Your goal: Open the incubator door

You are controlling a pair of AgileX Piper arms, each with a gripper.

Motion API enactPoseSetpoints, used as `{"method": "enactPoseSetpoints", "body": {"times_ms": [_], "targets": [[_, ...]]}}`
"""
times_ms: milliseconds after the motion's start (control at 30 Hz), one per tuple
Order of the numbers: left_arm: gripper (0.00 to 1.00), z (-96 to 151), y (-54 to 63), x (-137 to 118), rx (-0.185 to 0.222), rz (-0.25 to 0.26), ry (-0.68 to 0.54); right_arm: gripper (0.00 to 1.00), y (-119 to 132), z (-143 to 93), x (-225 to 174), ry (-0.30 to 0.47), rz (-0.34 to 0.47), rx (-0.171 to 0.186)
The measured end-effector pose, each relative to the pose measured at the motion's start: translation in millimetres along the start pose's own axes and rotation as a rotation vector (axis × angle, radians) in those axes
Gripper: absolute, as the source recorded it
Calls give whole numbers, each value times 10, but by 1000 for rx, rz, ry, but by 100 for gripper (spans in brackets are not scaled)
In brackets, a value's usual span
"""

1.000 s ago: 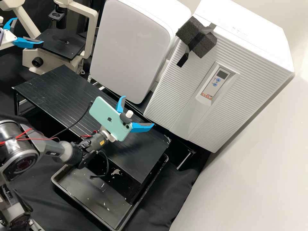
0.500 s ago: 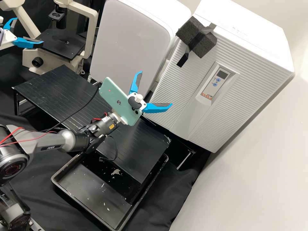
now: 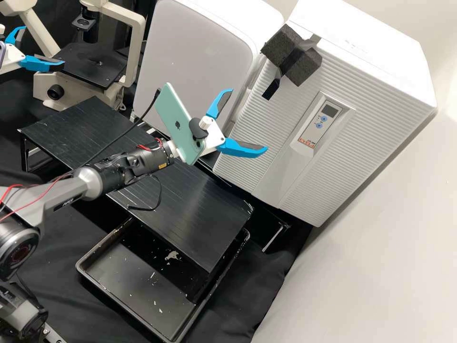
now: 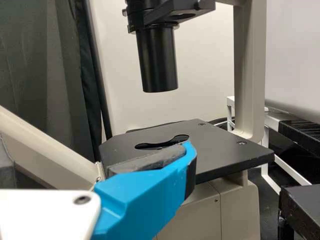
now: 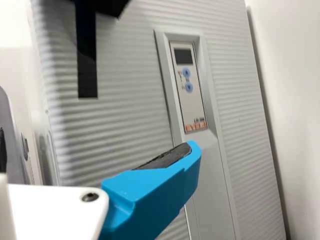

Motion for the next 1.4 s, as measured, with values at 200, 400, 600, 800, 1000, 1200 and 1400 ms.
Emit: {"method": "enactPoseSetpoints", "body": {"times_ms": [200,400,600,800,1000,1200,1400], "targets": [[100,0,0,0,0,0,0,100,-25,-143,33,-23,18,-23],[100,0,0,0,0,0,0,100,-165,-126,109,-65,9,-80],[100,0,0,0,0,0,0,100,-277,6,140,-127,1,-99],[100,0,0,0,0,0,0,100,-321,49,184,-141,26,-111],[100,0,0,0,0,0,0,100,-304,91,209,-150,43,-123],[100,0,0,0,0,0,0,100,-279,96,214,-150,62,-126],[100,0,0,0,0,0,0,100,-259,85,211,-147,75,-125]]}}
